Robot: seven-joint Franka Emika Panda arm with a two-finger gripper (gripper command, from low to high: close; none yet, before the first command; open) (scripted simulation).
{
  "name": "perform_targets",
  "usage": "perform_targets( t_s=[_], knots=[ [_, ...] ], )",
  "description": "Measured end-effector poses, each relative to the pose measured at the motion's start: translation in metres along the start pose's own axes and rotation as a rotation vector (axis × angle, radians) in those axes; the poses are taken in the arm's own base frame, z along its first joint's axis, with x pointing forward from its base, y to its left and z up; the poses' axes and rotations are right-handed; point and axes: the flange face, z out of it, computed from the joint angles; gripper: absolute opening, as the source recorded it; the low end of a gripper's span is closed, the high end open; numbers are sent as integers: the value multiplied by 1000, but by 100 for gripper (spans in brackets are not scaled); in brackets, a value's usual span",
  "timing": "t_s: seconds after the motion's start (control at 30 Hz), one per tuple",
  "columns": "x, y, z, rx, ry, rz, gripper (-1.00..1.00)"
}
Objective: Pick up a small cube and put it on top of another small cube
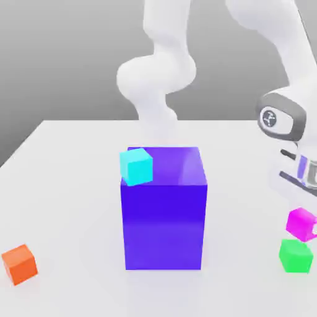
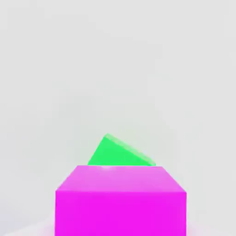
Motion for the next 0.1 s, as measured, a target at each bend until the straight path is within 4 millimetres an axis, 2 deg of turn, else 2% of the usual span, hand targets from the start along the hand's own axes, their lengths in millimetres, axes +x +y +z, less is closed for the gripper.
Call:
perform_targets(
  t_s=[0.1],
  knots=[
    [0,0,0,0,0,0,100]
  ],
)
